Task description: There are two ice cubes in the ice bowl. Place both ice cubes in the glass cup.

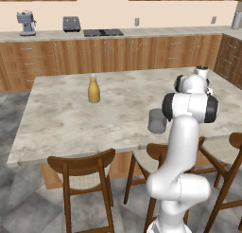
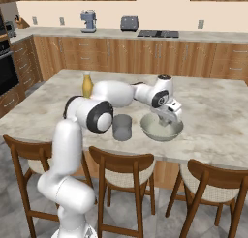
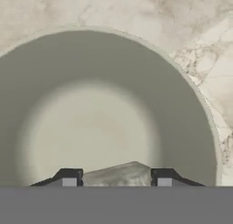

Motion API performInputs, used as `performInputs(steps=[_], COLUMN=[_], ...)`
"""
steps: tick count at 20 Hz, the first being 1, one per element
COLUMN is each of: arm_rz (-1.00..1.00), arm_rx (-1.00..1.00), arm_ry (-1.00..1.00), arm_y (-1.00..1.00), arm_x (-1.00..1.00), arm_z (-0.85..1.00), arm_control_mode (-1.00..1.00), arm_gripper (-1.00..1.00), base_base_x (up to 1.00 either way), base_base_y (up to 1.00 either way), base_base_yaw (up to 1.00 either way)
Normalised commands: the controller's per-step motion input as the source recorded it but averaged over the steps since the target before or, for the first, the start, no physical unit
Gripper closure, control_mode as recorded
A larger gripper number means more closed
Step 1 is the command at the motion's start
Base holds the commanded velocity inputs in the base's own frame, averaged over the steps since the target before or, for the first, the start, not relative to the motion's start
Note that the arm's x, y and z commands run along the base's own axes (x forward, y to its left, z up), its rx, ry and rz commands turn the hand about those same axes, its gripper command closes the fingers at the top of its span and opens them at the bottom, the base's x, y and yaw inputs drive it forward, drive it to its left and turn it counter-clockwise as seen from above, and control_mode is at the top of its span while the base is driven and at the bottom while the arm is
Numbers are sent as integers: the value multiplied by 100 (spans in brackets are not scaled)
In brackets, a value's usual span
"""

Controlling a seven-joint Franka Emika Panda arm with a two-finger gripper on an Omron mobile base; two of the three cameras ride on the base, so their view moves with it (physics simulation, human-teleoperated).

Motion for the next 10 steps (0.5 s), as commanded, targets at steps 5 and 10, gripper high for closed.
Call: performInputs(steps=[5, 10], arm_rz=[1, 2], arm_rx=[0, 1], arm_ry=[1, 3], arm_y=[100, 100], arm_x=[-24, -21], arm_z=[90, 75], arm_control_mode=[-100, -100], arm_gripper=[100, 100], base_base_x=[0, 0], base_base_y=[0, 0], base_base_yaw=[0, 0])
